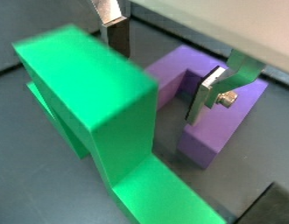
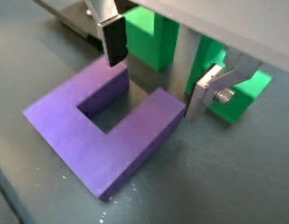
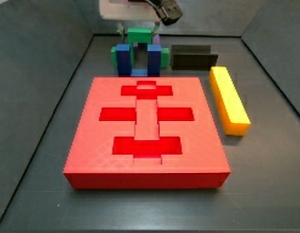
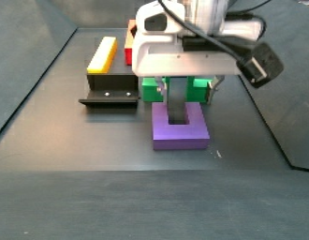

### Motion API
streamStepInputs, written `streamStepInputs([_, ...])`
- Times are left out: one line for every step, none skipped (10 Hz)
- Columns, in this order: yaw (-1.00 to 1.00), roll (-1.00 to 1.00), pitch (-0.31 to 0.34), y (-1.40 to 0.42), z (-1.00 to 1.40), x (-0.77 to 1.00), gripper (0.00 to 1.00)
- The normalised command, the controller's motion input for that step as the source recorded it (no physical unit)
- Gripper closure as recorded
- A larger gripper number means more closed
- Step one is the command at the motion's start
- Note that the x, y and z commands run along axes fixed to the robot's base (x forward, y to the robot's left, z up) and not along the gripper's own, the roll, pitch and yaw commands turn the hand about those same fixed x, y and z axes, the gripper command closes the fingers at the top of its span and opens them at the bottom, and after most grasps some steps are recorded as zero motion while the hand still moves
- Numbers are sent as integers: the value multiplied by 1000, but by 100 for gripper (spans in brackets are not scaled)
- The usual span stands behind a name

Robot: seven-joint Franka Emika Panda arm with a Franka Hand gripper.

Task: Pick up the purple object. Move up. Place the purple object on the fixture. Regrasp the purple object. Move to above the board. Insert the purple object.
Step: Pick up the purple object.

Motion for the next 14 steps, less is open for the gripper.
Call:
streamStepInputs([-11, 0, -51, 117, -286, -120, 0])
streamStepInputs([-74, -19, -57, 114, -83, -223, 0])
streamStepInputs([-126, -66, -97, 109, 0, -334, 0])
streamStepInputs([-166, -91, -141, 109, 0, -440, 0])
streamStepInputs([-117, -51, -110, 46, -6, -260, 0])
streamStepInputs([0, -11, -51, 0, -60, -20, 0])
streamStepInputs([-80, -121, -31, -34, -166, 137, 0])
streamStepInputs([-31, -73, -33, 0, -223, 243, 0])
streamStepInputs([-31, -103, -51, 0, -203, 134, 0])
streamStepInputs([0, 0, 0, 0, 0, 0, 100])
streamStepInputs([0, 0, 0, 0, 0, 0, 100])
streamStepInputs([0, 0, 0, 0, 0, 0, 100])
streamStepInputs([0, 0, 0, 0, 0, 0, 100])
streamStepInputs([0, 0, 0, 0, 0, 0, 100])
